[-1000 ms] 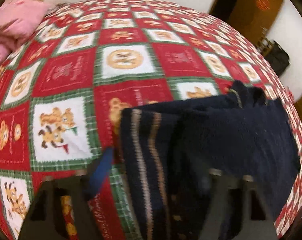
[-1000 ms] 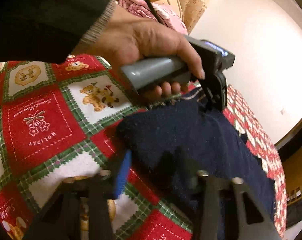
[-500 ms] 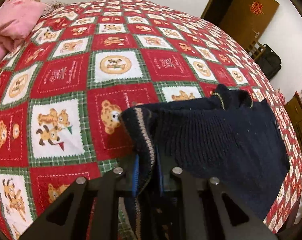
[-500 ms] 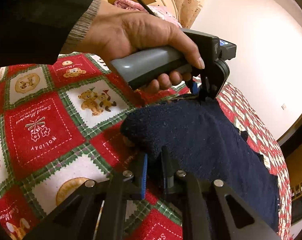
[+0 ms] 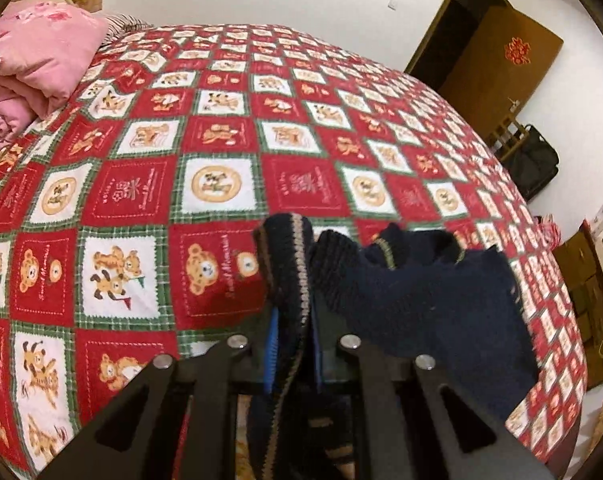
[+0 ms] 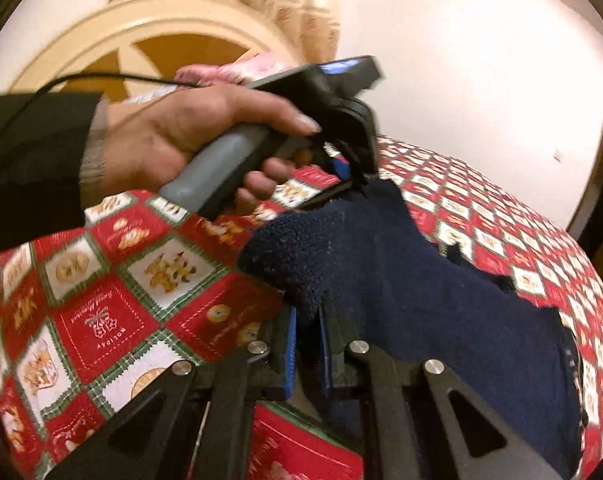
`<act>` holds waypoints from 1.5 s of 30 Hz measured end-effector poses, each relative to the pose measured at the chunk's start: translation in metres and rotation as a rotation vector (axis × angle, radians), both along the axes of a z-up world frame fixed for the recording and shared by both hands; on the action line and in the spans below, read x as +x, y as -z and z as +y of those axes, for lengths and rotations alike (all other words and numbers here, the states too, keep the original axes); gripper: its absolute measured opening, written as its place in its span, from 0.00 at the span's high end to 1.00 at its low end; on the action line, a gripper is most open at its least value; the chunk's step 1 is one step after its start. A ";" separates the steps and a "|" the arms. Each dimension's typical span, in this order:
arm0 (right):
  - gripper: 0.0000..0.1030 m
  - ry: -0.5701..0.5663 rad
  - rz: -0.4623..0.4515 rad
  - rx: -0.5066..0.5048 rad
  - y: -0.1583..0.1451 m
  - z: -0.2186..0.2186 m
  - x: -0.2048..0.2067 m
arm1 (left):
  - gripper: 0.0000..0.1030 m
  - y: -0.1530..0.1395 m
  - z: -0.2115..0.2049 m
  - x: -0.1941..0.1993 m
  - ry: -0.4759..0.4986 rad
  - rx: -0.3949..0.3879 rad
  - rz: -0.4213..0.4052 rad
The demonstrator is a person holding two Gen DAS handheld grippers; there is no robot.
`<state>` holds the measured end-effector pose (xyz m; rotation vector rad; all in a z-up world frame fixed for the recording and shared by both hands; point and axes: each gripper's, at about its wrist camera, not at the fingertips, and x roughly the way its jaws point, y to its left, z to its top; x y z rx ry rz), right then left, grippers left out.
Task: Fold small clothes
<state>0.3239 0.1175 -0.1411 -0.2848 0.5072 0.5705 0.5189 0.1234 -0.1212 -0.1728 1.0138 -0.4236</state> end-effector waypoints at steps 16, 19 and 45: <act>1.00 0.239 0.080 0.243 -0.019 -0.144 0.006 | 0.87 -0.049 -0.086 -0.011 0.014 0.004 -0.044; 1.00 0.253 0.125 0.278 -0.014 -0.163 0.011 | 0.88 -0.045 -0.108 -0.012 0.036 0.039 -0.051; 0.92 0.147 0.441 0.621 0.034 -0.172 0.057 | 0.88 -0.046 -0.110 -0.006 0.011 0.004 -0.018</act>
